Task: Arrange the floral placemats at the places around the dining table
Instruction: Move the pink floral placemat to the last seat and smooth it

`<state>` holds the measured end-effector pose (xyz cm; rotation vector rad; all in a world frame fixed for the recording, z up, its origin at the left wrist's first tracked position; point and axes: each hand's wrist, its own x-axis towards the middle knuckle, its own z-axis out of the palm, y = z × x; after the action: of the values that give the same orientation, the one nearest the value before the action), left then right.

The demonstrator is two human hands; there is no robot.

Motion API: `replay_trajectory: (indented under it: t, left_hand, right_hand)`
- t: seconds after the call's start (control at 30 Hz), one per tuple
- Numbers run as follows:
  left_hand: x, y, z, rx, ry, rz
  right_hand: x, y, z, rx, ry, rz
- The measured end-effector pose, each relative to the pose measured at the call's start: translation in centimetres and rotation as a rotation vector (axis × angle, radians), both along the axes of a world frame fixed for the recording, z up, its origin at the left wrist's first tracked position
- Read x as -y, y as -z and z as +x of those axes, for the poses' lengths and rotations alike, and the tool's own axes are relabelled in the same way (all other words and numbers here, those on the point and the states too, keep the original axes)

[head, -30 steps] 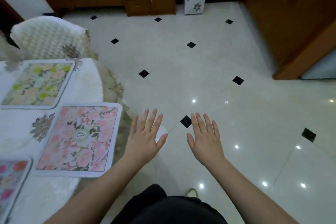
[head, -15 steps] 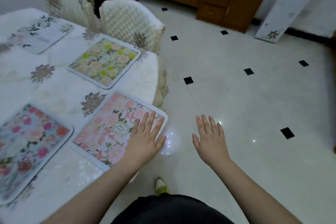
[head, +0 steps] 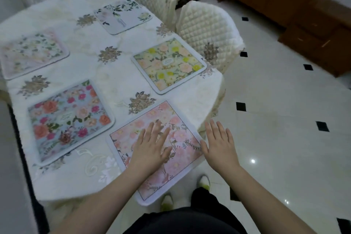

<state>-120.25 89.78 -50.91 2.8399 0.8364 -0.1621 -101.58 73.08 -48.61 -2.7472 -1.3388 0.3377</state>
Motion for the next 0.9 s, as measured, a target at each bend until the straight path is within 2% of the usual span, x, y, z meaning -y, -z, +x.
replay_trajectory:
  t: [0.37, 0.63, 0.9]
  left_hand:
    - [1.0, 1.5, -2.6, -0.133, -0.437, -0.01]
    - [3.6, 3.4, -3.4, -0.174, -0.73, -0.154]
    - [4.6, 4.2, -4.8, -0.14, -0.73, -0.19]
  right_hand:
    - [-8.9, 3.3, 3.6, -0.138, -0.465, -0.046]
    - [-10.7, 4.8, 3.8, -0.185, -0.67, -0.086]
    - [-10.8, 6.0, 3.7, -0.111, -0.697, -0.121]
